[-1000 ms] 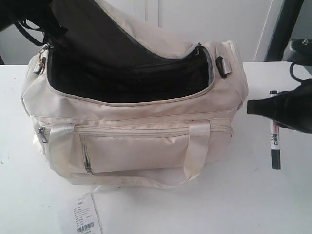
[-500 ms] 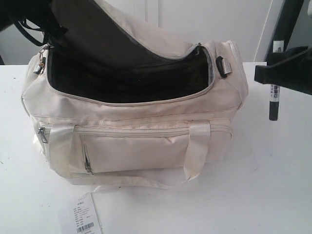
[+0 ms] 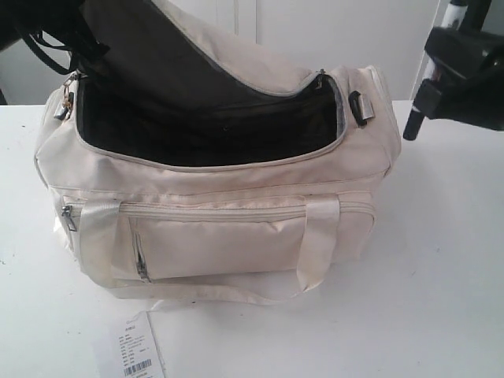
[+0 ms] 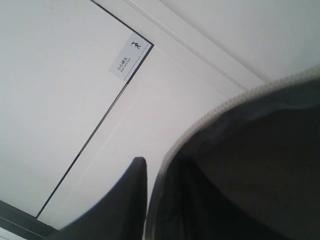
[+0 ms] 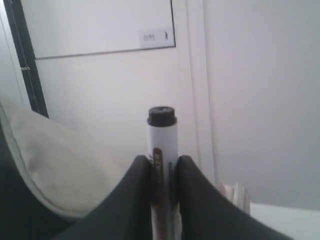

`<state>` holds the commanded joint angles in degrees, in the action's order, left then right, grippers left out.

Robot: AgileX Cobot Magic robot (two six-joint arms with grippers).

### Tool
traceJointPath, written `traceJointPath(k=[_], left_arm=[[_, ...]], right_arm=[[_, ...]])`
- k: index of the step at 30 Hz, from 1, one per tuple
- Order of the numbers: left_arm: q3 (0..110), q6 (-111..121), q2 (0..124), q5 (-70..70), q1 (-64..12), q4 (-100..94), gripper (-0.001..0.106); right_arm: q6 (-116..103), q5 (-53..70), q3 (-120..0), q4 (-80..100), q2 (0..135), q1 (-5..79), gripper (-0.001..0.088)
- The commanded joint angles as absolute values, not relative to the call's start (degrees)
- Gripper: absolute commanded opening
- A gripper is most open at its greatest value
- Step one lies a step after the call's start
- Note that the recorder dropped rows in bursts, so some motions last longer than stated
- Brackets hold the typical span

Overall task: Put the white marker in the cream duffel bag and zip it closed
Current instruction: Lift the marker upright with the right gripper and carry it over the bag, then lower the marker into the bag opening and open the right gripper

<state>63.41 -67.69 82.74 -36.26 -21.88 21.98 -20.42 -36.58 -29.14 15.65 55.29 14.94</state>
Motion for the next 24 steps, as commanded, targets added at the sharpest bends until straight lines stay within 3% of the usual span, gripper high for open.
traceJointPath(k=[13, 24], left_arm=[[63.4, -67.7, 82.7, -36.3, -21.9, 22.0, 0.029], [63.4, -67.7, 82.7, -36.3, -21.9, 22.0, 0.029]], right_arm=[[-25.8, -60.7, -31.4, 31.4, 71.7, 15.4, 0.0], [-25.7, -61.7, -41.8, 32.2, 85.0, 23.6, 0.0]])
